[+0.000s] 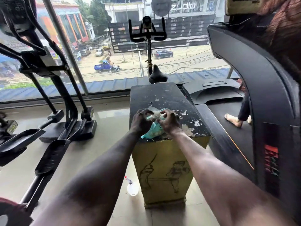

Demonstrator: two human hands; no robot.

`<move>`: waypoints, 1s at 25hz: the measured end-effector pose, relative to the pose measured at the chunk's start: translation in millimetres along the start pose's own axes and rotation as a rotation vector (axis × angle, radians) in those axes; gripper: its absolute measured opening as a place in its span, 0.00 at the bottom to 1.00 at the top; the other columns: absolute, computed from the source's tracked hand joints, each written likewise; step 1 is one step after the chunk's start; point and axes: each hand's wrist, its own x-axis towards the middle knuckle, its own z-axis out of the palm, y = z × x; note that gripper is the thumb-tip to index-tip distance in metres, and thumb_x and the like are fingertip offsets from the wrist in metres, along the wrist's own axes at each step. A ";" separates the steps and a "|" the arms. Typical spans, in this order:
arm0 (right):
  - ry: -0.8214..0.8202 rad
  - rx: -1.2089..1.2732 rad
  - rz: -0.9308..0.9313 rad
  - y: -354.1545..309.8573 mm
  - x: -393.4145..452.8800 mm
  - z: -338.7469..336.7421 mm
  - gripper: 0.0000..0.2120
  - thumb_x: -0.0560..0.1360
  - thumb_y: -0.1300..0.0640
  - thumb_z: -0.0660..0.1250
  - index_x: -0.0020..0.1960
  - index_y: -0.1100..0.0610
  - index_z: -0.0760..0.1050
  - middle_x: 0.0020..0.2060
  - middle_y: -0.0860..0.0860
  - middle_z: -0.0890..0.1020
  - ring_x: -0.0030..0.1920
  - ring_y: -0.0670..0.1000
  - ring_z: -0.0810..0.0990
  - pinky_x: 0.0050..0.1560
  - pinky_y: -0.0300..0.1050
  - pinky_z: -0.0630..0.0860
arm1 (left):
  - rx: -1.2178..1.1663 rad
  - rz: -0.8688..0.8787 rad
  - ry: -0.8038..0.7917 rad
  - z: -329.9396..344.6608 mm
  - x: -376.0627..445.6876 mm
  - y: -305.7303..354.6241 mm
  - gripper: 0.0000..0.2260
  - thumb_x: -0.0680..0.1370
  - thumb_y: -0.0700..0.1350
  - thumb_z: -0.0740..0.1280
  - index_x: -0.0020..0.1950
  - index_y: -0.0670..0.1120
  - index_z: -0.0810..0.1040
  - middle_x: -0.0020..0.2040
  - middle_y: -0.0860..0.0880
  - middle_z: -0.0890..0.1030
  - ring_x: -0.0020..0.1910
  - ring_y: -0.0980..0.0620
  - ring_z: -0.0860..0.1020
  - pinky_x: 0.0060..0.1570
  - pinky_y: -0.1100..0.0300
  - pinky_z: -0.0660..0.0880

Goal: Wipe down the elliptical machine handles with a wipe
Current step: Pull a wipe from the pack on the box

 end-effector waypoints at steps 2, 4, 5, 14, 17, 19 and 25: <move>0.059 -0.042 -0.006 -4.2 2.4 6.1 0.16 0.73 0.48 0.71 0.56 0.55 0.75 0.50 0.57 0.83 0.51 0.57 0.81 0.48 0.48 0.77 | -0.037 -0.002 0.006 0.0 0.1 1.4 0.13 0.74 0.45 0.72 0.58 0.47 0.79 0.57 0.46 0.80 0.57 0.46 0.77 0.59 0.51 0.73; 0.090 -0.096 -0.023 -7.6 4.8 7.9 0.11 0.76 0.48 0.67 0.50 0.56 0.77 0.48 0.57 0.83 0.49 0.57 0.81 0.43 0.43 0.71 | -0.083 -0.013 -0.015 -1.5 2.3 0.7 0.13 0.74 0.42 0.71 0.58 0.48 0.78 0.56 0.46 0.81 0.55 0.46 0.79 0.58 0.51 0.75; 0.113 -0.104 -0.037 -9.0 5.7 7.4 0.10 0.77 0.50 0.65 0.47 0.57 0.77 0.47 0.57 0.82 0.48 0.57 0.81 0.41 0.42 0.69 | -0.104 -0.023 -0.029 -3.7 3.2 0.1 0.14 0.74 0.41 0.70 0.59 0.48 0.77 0.55 0.47 0.82 0.54 0.46 0.80 0.57 0.50 0.76; 0.280 -0.041 -0.227 -35.5 13.0 6.2 0.02 0.74 0.58 0.67 0.44 0.56 0.76 0.43 0.53 0.82 0.41 0.54 0.80 0.38 0.39 0.67 | -0.320 -0.039 -0.088 -20.8 19.8 -2.3 0.11 0.66 0.56 0.71 0.46 0.55 0.81 0.49 0.49 0.85 0.50 0.48 0.82 0.55 0.49 0.78; 0.302 -0.058 -0.256 -52.1 17.9 10.5 0.04 0.76 0.55 0.66 0.45 0.56 0.75 0.40 0.53 0.83 0.40 0.57 0.81 0.37 0.40 0.65 | -0.465 -0.058 -0.090 -28.0 23.9 -4.5 0.09 0.65 0.55 0.73 0.39 0.51 0.80 0.41 0.46 0.83 0.40 0.48 0.78 0.45 0.52 0.75; 0.320 -0.004 -0.258 -65.7 25.0 10.9 0.06 0.76 0.53 0.66 0.46 0.55 0.75 0.41 0.54 0.84 0.43 0.58 0.81 0.38 0.42 0.67 | -0.593 -0.062 -0.081 -39.8 24.8 -1.0 0.08 0.73 0.47 0.72 0.37 0.48 0.76 0.37 0.45 0.78 0.36 0.49 0.73 0.39 0.57 0.70; -0.054 0.424 -0.106 -120.9 69.0 40.2 0.08 0.74 0.55 0.71 0.50 0.58 0.78 0.43 0.54 0.83 0.41 0.50 0.79 0.43 0.42 0.75 | -0.947 -0.198 0.090 -99.1 41.4 -24.5 0.09 0.79 0.38 0.62 0.41 0.48 0.71 0.34 0.48 0.75 0.30 0.52 0.71 0.30 0.65 0.69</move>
